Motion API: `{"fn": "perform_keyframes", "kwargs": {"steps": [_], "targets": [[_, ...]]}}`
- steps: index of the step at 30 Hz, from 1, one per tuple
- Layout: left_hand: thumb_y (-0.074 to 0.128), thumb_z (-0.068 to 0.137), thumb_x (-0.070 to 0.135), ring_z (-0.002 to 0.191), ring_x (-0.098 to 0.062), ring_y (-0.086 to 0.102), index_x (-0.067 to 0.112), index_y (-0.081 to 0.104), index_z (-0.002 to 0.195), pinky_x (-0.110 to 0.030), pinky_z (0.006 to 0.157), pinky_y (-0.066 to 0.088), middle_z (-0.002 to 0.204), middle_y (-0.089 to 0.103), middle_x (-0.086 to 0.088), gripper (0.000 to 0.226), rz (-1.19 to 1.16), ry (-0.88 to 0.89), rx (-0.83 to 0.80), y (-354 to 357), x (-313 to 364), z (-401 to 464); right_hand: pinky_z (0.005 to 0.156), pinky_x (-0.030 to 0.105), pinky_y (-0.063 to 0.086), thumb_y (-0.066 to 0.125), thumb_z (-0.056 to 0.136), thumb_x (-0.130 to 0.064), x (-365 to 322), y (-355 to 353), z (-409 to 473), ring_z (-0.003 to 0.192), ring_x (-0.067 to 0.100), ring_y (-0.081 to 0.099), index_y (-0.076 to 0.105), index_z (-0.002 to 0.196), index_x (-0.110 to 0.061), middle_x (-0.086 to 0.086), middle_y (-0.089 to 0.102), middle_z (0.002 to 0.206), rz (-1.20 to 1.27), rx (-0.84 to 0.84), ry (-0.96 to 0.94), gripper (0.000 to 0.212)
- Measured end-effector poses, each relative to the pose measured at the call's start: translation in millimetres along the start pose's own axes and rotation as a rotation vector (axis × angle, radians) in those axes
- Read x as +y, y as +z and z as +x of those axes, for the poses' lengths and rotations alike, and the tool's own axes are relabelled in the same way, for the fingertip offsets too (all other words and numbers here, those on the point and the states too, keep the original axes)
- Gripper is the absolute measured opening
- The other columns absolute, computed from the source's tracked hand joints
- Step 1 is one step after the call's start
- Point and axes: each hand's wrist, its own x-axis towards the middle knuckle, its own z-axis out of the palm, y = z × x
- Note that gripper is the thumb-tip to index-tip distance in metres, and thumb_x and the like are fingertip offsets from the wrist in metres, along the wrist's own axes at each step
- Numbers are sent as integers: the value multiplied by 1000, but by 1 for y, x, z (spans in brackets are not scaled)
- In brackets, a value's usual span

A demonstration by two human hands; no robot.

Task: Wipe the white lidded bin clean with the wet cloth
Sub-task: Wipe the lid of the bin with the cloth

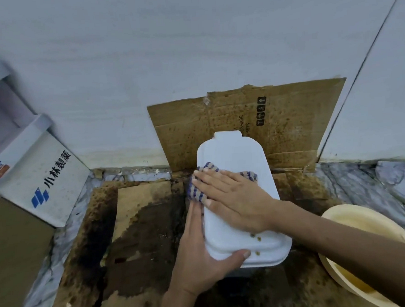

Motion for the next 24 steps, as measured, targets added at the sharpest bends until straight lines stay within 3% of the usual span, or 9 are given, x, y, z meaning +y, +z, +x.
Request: {"fn": "perform_keyframes", "kwargs": {"steps": [3,7,9,12,16,24], "targets": [[76,61,82,144,25,4,47,-6,159,4,109,10,162,1,41,133,-7,-11,10,2,2,-1,120,29,-10,8,103,-48,-8,-2,-15,148,-1,-16,0,157,-30,-15,-9,164,44,-56,1,58],[79,64,77,138,32,2,55,-9,151,8,104,9,158,-1,45,126,-27,2,7,-1,4,-1,121,27,-4,14,105,-46,-9,-3,-9,150,1,-7,4,158,-31,-16,-3,164,27,17,73,56],[78,65,77,142,27,-3,56,-12,151,4,107,8,160,-8,44,126,-18,12,10,-2,4,-2,120,28,0,17,106,-43,5,-7,4,151,3,-4,2,158,-29,-13,-2,164,12,43,167,55],[79,66,77,145,23,-6,54,-12,153,-13,115,13,160,-14,44,128,-37,10,5,-2,3,-1,121,35,7,20,107,-39,47,-18,32,152,10,1,5,158,-25,-6,1,166,-13,59,294,55],[81,64,75,143,26,-4,49,-8,158,-21,117,17,160,-10,44,132,-58,-14,6,0,1,2,120,33,3,19,106,-40,89,-26,56,152,8,0,6,158,-24,-6,1,166,33,65,391,56],[83,61,75,151,10,12,52,-4,158,-33,122,29,164,0,38,132,-79,-22,36,1,3,1,123,37,10,14,99,-51,60,-9,-28,150,2,6,18,157,-24,-9,13,164,177,151,271,64]]}}
